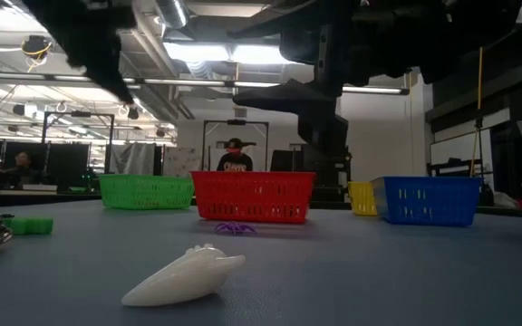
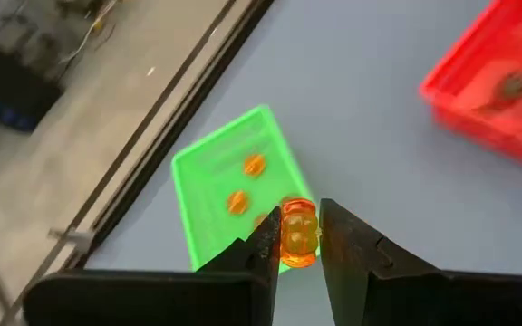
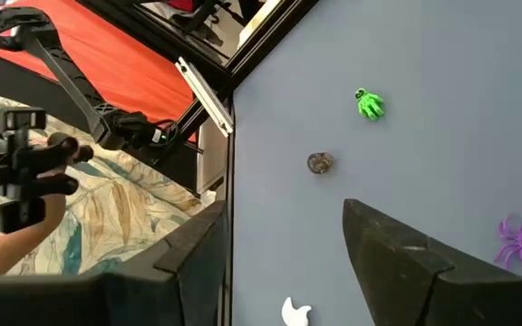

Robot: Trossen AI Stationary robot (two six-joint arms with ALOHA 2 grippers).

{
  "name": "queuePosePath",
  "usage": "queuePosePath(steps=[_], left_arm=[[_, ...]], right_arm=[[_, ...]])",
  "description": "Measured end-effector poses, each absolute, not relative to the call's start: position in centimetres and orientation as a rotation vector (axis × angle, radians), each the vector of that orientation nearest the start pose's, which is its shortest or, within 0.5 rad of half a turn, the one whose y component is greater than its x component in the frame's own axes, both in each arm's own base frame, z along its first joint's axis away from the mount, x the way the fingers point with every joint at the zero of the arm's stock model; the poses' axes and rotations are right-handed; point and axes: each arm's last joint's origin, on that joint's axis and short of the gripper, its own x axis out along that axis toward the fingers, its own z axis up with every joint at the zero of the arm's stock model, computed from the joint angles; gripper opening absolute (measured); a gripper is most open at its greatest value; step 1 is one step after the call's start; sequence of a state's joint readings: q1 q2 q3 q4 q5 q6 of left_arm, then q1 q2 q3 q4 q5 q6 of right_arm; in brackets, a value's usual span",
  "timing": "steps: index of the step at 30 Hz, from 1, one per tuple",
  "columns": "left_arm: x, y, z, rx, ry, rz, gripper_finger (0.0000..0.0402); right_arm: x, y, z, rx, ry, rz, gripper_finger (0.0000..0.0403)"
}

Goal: Sort Halloween decoration
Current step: Put the orange pumpkin toy into the green bin

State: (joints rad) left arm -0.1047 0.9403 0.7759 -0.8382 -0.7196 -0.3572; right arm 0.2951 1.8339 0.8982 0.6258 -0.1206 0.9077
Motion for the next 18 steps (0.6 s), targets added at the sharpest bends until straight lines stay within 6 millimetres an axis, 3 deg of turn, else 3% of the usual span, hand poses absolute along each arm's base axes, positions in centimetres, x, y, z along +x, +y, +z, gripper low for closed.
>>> queuePosePath(steps=[7, 18], left_arm=[[16.0, 2.4, 22.8, 0.052, 0.871, 0.841, 0.0049], [16.5, 4.6, 19.9, -0.069, 0.689, 0.957, 0.0049]], right_arm=[[35.7, 11.1, 16.7, 0.855, 0.455, 0.204, 0.0215], [35.7, 11.1, 16.7, 0.855, 0.455, 0.204, 0.0215]])
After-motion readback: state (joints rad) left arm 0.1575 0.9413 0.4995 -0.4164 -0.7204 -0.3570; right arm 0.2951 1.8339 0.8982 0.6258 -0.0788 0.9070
